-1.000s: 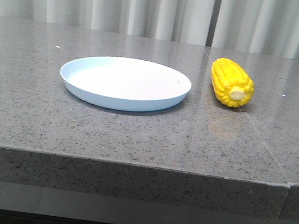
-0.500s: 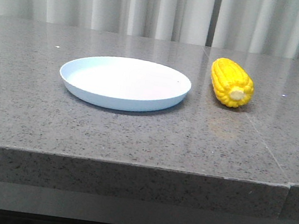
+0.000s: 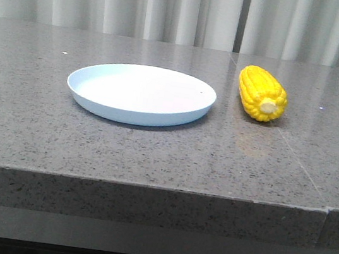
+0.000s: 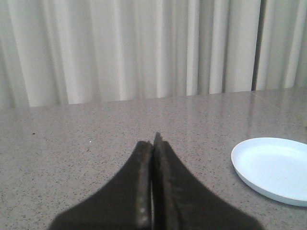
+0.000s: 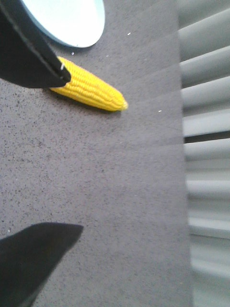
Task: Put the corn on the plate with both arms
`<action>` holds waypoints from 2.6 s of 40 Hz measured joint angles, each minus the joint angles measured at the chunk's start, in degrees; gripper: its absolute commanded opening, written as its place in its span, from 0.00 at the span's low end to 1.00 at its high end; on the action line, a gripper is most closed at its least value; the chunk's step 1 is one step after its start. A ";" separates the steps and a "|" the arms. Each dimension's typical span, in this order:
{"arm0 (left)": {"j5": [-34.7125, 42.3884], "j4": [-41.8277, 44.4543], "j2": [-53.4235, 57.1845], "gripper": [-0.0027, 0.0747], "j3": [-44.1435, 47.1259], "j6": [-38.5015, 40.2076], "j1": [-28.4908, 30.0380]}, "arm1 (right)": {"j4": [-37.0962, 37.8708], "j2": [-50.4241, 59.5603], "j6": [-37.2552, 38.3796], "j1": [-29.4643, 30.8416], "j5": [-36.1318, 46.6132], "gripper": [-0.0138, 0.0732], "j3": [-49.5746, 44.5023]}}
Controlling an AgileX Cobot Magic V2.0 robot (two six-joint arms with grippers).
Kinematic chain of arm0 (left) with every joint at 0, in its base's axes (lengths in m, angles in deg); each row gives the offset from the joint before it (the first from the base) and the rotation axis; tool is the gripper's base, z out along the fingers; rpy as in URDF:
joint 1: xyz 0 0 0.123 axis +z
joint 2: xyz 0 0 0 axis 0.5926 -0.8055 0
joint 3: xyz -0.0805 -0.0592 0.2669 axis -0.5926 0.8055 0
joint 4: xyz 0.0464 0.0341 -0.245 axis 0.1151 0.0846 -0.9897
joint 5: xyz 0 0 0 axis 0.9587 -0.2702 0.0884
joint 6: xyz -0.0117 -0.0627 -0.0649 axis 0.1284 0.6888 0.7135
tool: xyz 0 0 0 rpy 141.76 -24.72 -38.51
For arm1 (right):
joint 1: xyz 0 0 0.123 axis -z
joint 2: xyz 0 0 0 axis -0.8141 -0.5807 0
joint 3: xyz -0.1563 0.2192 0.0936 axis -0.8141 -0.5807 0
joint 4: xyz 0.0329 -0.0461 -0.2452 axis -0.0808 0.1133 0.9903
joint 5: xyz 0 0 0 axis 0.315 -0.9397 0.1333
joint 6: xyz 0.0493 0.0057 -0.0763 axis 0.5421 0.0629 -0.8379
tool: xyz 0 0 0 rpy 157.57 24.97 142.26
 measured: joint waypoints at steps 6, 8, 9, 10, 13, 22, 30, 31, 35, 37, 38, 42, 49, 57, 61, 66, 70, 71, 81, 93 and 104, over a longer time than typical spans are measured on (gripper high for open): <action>0.00 0.00 0.00 0.01 0.00 0.00 0.00 | -3.39 -11.74 0.00 0.00 -2.55 0.85 6.90; 0.00 0.00 0.00 0.01 0.00 0.00 0.00 | -5.26 -15.55 0.00 0.00 -3.76 0.85 9.43; 0.00 0.00 0.00 0.01 0.00 0.00 0.00 | -5.87 -17.73 0.00 0.00 -4.28 0.85 10.38; 0.00 0.00 0.00 0.01 0.00 0.00 0.00 | -6.62 -19.37 0.00 -0.13 -4.94 0.85 11.61; 0.00 0.00 0.00 0.01 0.00 0.00 0.00 | -8.15 -25.13 0.00 -1.33 -6.42 0.85 14.58; 0.00 0.00 0.00 0.01 0.00 0.00 0.00 | -12.23 -40.48 0.00 -7.06 -8.93 0.85 22.95; 0.00 0.00 0.00 0.01 0.00 0.00 0.00 | -13.04 -51.00 0.00 -10.02 -9.17 0.85 28.89; 0.00 0.00 0.00 0.01 0.00 0.00 0.00 | -13.27 -52.00 0.00 -10.13 -9.41 0.85 29.67; 0.00 0.00 0.00 0.01 0.00 0.00 0.00 | -14.44 -56.69 0.00 -10.26 -10.02 0.85 32.09; 0.00 0.00 0.00 0.01 0.00 0.00 0.00 | -14.71 -58.41 0.00 -10.36 -10.15 0.85 33.04; 0.00 0.00 0.00 0.01 0.00 0.00 0.00 | -14.84 -59.52 0.00 -10.35 -10.28 0.85 33.67; 0.00 0.00 0.00 0.01 0.00 0.00 0.00 | -15.09 -62.99 0.00 -10.35 -10.40 0.85 35.75; 0.00 0.00 0.00 0.01 0.00 0.00 0.00 | -15.34 -66.79 0.10 -10.35 -12.21 0.72 38.32; 0.00 0.00 0.00 0.01 0.00 0.00 0.00 | -15.47 -66.93 0.10 -10.35 -13.11 0.43 38.62; 0.00 0.00 0.00 0.01 0.00 0.00 0.00 | -15.47 -65.97 0.10 -10.35 -13.48 0.43 38.62; 0.00 0.00 0.00 0.01 0.00 0.00 0.00 | -15.47 -62.83 0.10 -10.76 -13.47 0.43 38.62; 0.00 0.00 0.00 0.01 0.00 0.00 0.00 | -15.57 -60.12 0.10 -12.32 -12.93 0.43 38.62; 0.00 0.00 0.00 0.01 0.00 0.00 0.00 | -15.97 -59.72 0.10 -12.80 -12.64 0.43 38.62; 0.00 0.00 0.00 0.01 0.00 0.00 0.00 | -23.22 -59.76 0.10 -20.40 -9.66 0.43 38.62; 0.00 0.00 0.00 0.01 0.00 0.00 0.00 | -29.92 -66.10 0.10 -27.05 -2.71 0.43 38.62; 0.00 0.00 0.00 0.01 0.00 0.00 0.00 | -30.09 -69.97 0.10 -27.05 -3.18 0.73 38.62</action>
